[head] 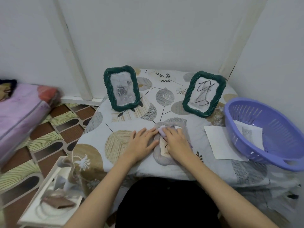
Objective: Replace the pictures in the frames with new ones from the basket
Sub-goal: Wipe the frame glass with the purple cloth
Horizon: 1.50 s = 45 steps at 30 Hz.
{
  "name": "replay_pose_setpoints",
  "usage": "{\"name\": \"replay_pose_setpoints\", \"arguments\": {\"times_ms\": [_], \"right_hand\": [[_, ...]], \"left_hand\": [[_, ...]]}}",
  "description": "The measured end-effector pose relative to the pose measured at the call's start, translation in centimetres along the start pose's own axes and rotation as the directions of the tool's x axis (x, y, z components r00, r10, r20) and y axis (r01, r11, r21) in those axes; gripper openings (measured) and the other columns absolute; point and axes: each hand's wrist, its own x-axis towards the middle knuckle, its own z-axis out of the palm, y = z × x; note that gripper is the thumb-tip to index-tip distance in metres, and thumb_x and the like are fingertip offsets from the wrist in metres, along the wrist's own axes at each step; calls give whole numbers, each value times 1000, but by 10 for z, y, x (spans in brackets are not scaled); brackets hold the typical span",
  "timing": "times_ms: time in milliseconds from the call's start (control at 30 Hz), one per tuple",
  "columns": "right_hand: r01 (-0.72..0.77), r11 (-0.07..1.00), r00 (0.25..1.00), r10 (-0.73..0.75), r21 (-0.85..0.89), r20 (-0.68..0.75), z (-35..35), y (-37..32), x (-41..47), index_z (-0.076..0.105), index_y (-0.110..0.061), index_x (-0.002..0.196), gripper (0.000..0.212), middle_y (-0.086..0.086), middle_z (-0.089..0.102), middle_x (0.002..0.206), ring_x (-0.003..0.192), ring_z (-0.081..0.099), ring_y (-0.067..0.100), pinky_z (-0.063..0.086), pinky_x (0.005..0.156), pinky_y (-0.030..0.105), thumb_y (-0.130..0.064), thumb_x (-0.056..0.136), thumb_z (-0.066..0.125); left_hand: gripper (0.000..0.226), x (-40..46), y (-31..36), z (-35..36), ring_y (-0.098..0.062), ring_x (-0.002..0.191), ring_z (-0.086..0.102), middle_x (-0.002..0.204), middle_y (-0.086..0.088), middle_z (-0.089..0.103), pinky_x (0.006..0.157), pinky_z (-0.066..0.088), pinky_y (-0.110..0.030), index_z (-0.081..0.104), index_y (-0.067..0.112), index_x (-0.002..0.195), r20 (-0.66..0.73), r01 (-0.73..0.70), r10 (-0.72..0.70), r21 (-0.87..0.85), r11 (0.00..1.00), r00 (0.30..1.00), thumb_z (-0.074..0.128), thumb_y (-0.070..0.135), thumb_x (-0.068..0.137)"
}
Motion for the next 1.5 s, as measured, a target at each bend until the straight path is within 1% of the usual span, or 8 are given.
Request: {"name": "replay_pose_setpoints", "arguments": {"times_ms": [167, 433, 600, 867, 1033, 1267, 1367, 1500], "right_hand": [[-60, 992, 997, 54, -107, -59, -7, 19, -28, 63, -14, 102, 48, 12, 66, 97, 76, 61, 31, 50, 61, 33, -5, 56, 73], [-137, 990, 990, 138, 47, -19, -9, 2, 5, 49, -12, 125, 47, 14, 57, 118, 106, 47, 35, 35, 91, 42, -3, 80, 47], [-122, 978, 988, 102, -171, -118, -7, 8, -20, 57, -16, 97, 44, 10, 67, 83, 69, 60, 30, 49, 56, 32, -11, 63, 29], [-62, 995, 998, 62, 75, 4, -5, 12, 3, 51, -26, 128, 39, 7, 44, 141, 116, 41, 36, 32, 95, 43, -15, 90, 46], [164, 986, 985, -162, 21, -61, -9, 33, -40, 63, -28, 110, 51, 7, 65, 116, 82, 60, 33, 51, 67, 38, -6, 64, 67], [-79, 997, 997, 79, 13, 8, -12, 22, 8, 44, -30, 132, 51, 2, 38, 144, 117, 36, 31, 30, 97, 38, -9, 85, 44], [38, 999, 999, -39, 39, 37, -9, 13, -6, 49, -29, 129, 54, 6, 43, 142, 109, 44, 35, 39, 95, 42, -4, 81, 49], [319, 946, 947, -320, -54, -28, -16, 31, -53, 60, -32, 107, 64, 9, 67, 113, 73, 60, 28, 53, 64, 31, -7, 48, 65]], "left_hand": [[61, 2, -1, -3, -11, 141, 20, 148, 24, 28, 116, 9, -45, 33, 44, 135, 6, -3, 3, 1, 1000, 1000, 24, 64, 78], [64, 4, -2, -3, -12, 140, 22, 148, 23, 30, 114, 13, -47, 36, 42, 133, 0, -8, 8, 22, 1000, 1000, 21, 68, 77], [60, 5, -3, -2, -11, 140, 22, 147, 23, 31, 114, 14, -47, 37, 42, 133, -1, -11, 11, 9, 1000, 1000, 26, 68, 79], [64, 1, -2, -2, -9, 141, 20, 149, 21, 28, 116, 10, -45, 25, 40, 141, -2, -16, 17, 59, 998, 1000, 20, 66, 82], [72, 2, -4, 0, -9, 142, 17, 150, 23, 25, 116, 0, -46, 23, 41, 141, 3, -22, 22, 68, 997, 1000, 14, 70, 76], [79, 3, -2, 1, -11, 142, 18, 150, 21, 26, 117, 3, -44, 24, 39, 141, -8, -25, 26, 72, 997, 1000, 6, 72, 71], [80, 2, -1, 2, -12, 142, 18, 150, 20, 26, 117, 3, -43, 24, 38, 142, -22, -20, 21, 71, 997, 1000, 6, 71, 72], [83, 3, -3, 4, -11, 142, 18, 150, 20, 27, 117, 2, -43, 25, 37, 142, -31, -22, 24, 78, 997, 999, 1, 69, 69]]}}
